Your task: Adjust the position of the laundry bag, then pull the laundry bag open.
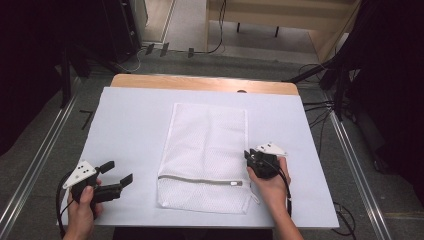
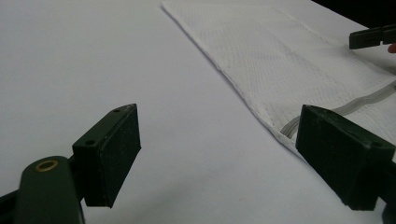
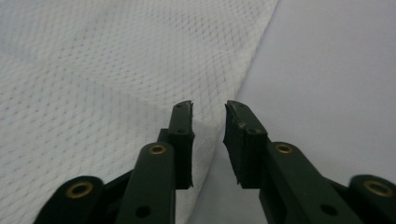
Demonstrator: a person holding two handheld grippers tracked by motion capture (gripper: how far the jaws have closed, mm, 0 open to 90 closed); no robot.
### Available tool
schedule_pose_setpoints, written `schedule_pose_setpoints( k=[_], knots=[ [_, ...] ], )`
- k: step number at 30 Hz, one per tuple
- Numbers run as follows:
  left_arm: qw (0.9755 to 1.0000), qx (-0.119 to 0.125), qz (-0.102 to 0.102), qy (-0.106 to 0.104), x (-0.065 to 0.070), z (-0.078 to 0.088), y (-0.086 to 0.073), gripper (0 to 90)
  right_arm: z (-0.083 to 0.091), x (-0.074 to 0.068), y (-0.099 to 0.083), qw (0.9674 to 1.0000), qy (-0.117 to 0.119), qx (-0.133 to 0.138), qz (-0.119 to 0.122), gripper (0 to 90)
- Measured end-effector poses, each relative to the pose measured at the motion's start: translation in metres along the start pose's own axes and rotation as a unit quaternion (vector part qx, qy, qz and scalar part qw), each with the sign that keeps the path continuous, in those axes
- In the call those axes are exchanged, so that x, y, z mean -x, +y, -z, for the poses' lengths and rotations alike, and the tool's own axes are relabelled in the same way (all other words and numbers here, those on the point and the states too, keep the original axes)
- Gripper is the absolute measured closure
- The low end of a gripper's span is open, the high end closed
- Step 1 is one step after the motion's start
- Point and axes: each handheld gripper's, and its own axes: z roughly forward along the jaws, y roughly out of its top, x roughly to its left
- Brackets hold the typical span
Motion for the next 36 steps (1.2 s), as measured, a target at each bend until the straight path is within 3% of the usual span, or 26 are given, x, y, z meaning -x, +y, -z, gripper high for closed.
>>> schedule_pose_setpoints(
  k=[4, 8, 15, 19, 23, 24, 29, 35, 36],
  knots=[
    [1.0000, 0.002, 0.000, -0.001, -0.001, 0.002, 0.000, 14.2, 0.017, 0.006, -0.006, 0.9999, 0.010, 0.012, -0.001, 62.1],
    [1.0000, 0.003, 0.004, -0.001, -0.001, 0.003, 0.000, 14.2, 0.043, 0.012, -0.027, 0.9996, 0.017, 0.009, -0.023, 55.4],
    [1.0000, 0.005, -0.005, -0.003, 0.004, 0.005, 0.001, 14.2, 0.078, -0.002, -0.059, 0.9990, 0.037, 0.001, -0.024, 46.9],
    [0.9999, 0.005, -0.009, -0.004, 0.008, 0.003, 0.001, 14.2, 0.080, -0.011, -0.066, 0.9983, 0.054, -0.010, -0.020, 42.8],
    [0.9999, 0.000, -0.014, -0.010, 0.013, 0.000, 0.001, 14.2, 0.076, -0.018, -0.063, 0.9986, 0.048, -0.021, -0.012, 35.3],
    [0.9998, 0.001, -0.016, -0.012, 0.016, -0.001, 0.001, 14.2, 0.072, -0.022, -0.061, 0.9983, 0.049, -0.029, -0.014, 30.0],
    [0.9995, 0.000, -0.017, -0.028, 0.024, -0.004, 0.002, 14.2, 0.067, -0.034, -0.061, 0.9972, 0.052, -0.053, 0.015, 19.2],
    [0.9990, 0.003, -0.021, -0.039, 0.040, -0.012, 0.003, 14.6, 0.065, -0.041, -0.062, 0.9976, 0.031, -0.053, 0.033, 26.4],
    [0.9988, 0.005, -0.021, -0.044, 0.046, -0.015, 0.004, 14.7, 0.066, -0.046, -0.063, 0.9973, 0.027, -0.049, 0.047, 35.1]
  ],
)
